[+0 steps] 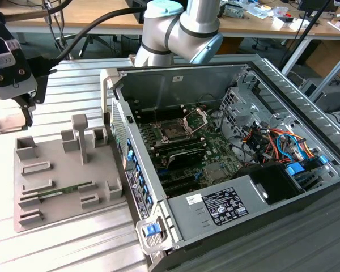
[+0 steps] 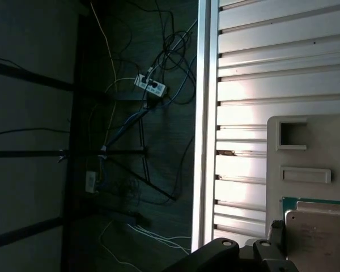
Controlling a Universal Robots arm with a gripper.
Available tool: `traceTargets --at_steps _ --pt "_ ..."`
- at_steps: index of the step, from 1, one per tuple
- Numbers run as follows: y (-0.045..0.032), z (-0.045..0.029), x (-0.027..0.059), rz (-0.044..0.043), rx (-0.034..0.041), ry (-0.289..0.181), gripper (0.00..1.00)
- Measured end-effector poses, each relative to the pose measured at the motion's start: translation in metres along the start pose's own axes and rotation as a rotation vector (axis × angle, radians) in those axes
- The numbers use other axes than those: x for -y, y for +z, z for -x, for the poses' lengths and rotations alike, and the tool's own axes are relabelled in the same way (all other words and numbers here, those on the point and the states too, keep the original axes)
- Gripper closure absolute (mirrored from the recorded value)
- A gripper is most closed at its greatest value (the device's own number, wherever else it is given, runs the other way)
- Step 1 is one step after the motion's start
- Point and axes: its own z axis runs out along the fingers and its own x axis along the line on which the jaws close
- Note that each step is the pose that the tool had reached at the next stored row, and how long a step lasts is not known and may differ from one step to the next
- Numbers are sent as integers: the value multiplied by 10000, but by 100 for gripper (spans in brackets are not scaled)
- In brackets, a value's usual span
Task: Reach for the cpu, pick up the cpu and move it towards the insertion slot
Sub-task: 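Pick up the cpu and move it towards the insertion slot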
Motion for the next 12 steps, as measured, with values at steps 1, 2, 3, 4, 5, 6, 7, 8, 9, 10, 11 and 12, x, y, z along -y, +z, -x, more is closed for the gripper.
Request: traceTargets --at_steps 1,2,3,4,5,6,7,8,9,10,11,12 --pt "-5 0 0 0 0 0 45" --pt "-11 0 -1 0 0 0 45" --pt "-16 0 -1 0 0 0 45" --pt "-23 0 -1 0 0 0 45" --pt "-29 0 -1 0 0 0 45" --pt "-38 0 -2 0 0 0 45" --pt "-45 0 -2 0 0 1 45" --pt "-56 0 -2 0 0 0 45" --pt "-67 0 -3 0 0 0 45" --pt "-73 0 -3 0 0 0 45" --pt "-77 0 -3 0 0 1 45" --pt "-83 0 -4 0 1 0 45"
